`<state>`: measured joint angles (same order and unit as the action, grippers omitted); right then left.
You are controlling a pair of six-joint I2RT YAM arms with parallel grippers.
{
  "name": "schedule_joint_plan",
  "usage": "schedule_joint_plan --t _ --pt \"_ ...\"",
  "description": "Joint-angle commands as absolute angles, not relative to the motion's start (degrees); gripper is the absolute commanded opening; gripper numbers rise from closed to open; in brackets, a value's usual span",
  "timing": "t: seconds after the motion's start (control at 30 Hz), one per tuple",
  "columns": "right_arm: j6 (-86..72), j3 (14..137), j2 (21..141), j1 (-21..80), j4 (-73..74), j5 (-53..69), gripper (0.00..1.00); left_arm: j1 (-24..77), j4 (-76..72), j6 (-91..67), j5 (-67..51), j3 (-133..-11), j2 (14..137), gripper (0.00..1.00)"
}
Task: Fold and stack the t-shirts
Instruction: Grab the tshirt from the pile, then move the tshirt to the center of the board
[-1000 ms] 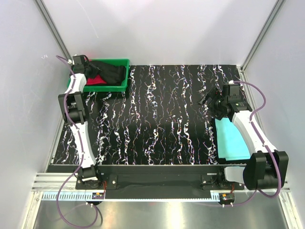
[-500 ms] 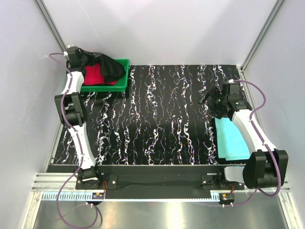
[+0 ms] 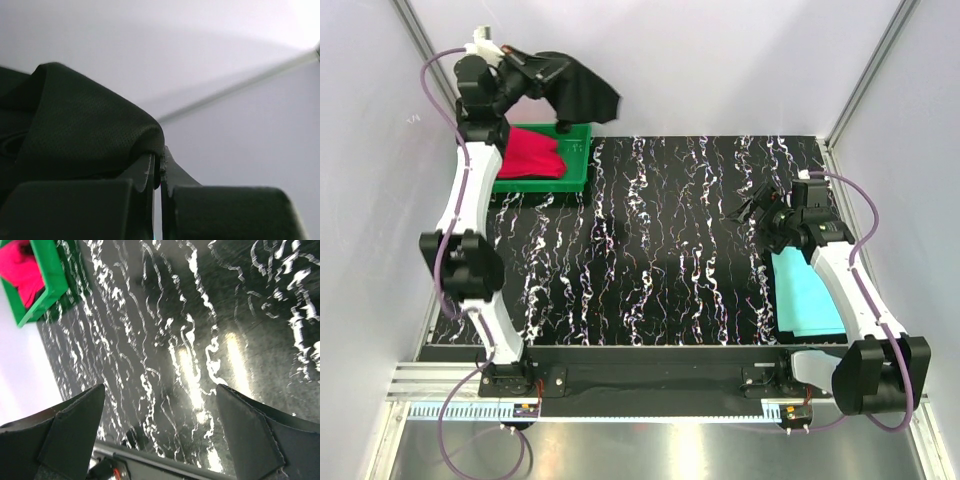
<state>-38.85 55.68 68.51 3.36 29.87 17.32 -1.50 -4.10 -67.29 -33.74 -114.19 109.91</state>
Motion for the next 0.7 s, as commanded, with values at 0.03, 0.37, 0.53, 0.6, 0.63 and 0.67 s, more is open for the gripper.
schedule_joint_plan --t 0.03,0.37,0.53,0.6,0.63,0.67 --pt "-39.0 54.1 66.5 4.7 29.6 22.7 1.00 5.1 2.8 -60.0 -36.9 -104.4 96.3 0.12" --pt "-34.4 48.7 68.5 6.7 29.6 38.5 1.00 8.1 32.5 -35.4 -24.7 -55.5 68.4 0.61" --pt "-31.4 46.5 74.1 11.2 29.8 44.0 0.89 11.0 38.2 -30.0 -21.3 -46.0 60.7 0.56" --pt "-29.6 46.8 75.6 13.3 30.1 42.7 0.87 13.7 34.7 -31.3 -23.5 -45.4 60.8 0.55" --pt "-28.8 47.1 76.5 13.3 31.5 41.3 0.86 17.4 33.8 -31.7 -23.7 -45.9 61.6 0.55" --pt "-27.5 47.5 76.7 13.3 32.6 39.4 0.83 19.6 32.6 -32.0 -23.8 -46.7 63.5 0.55"
